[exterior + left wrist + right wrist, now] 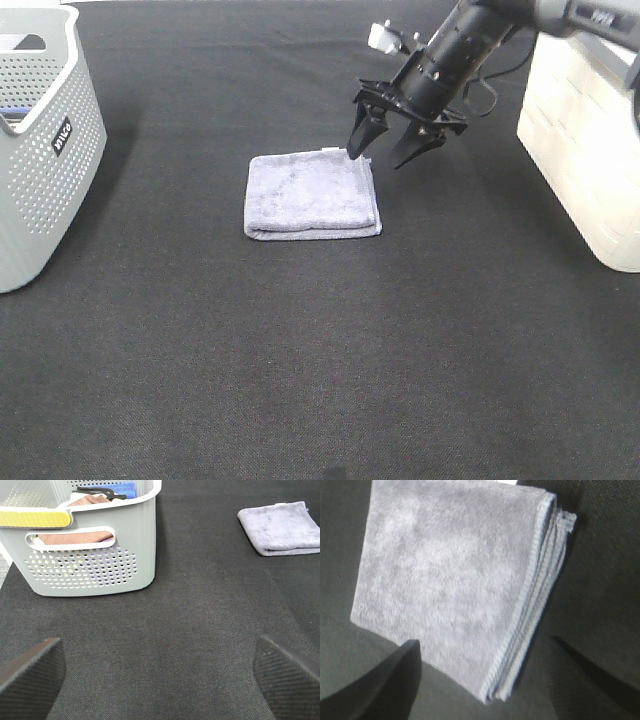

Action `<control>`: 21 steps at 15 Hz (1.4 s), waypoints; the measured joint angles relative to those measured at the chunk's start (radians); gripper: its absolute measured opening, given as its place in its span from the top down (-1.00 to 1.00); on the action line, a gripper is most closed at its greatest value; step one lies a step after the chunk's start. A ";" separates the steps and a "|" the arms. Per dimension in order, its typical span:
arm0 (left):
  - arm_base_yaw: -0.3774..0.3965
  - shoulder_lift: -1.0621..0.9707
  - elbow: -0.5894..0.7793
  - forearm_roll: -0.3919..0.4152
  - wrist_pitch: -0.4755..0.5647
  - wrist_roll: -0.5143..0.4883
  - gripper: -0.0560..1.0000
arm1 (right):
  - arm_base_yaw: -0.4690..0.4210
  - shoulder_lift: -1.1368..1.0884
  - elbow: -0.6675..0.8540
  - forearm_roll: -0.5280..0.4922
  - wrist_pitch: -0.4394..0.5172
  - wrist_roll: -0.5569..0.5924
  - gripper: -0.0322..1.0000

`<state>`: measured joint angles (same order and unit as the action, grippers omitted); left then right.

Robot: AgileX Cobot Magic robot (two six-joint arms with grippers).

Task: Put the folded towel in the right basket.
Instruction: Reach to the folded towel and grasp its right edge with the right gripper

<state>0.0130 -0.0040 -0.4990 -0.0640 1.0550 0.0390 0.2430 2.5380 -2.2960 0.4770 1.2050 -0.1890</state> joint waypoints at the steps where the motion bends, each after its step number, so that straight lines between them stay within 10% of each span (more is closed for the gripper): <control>1: 0.000 0.000 0.000 0.000 0.000 0.000 -0.94 | -0.008 0.019 -0.007 0.026 0.005 0.000 -0.33; 12: 0.000 0.000 0.000 0.000 0.000 0.000 -0.94 | -0.028 0.140 -0.020 0.135 0.012 -0.037 -0.33; 17: 0.000 0.000 0.000 0.000 0.000 0.000 -0.94 | -0.027 0.160 -0.017 0.192 -0.017 -0.064 0.81; 21: 0.000 0.000 0.000 0.000 0.000 0.000 -0.94 | -0.027 0.143 -0.017 0.189 -0.017 -0.082 0.82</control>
<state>0.0130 -0.0040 -0.4990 -0.0640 1.0550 0.0390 0.2160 2.6810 -2.3130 0.6660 1.1880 -0.2710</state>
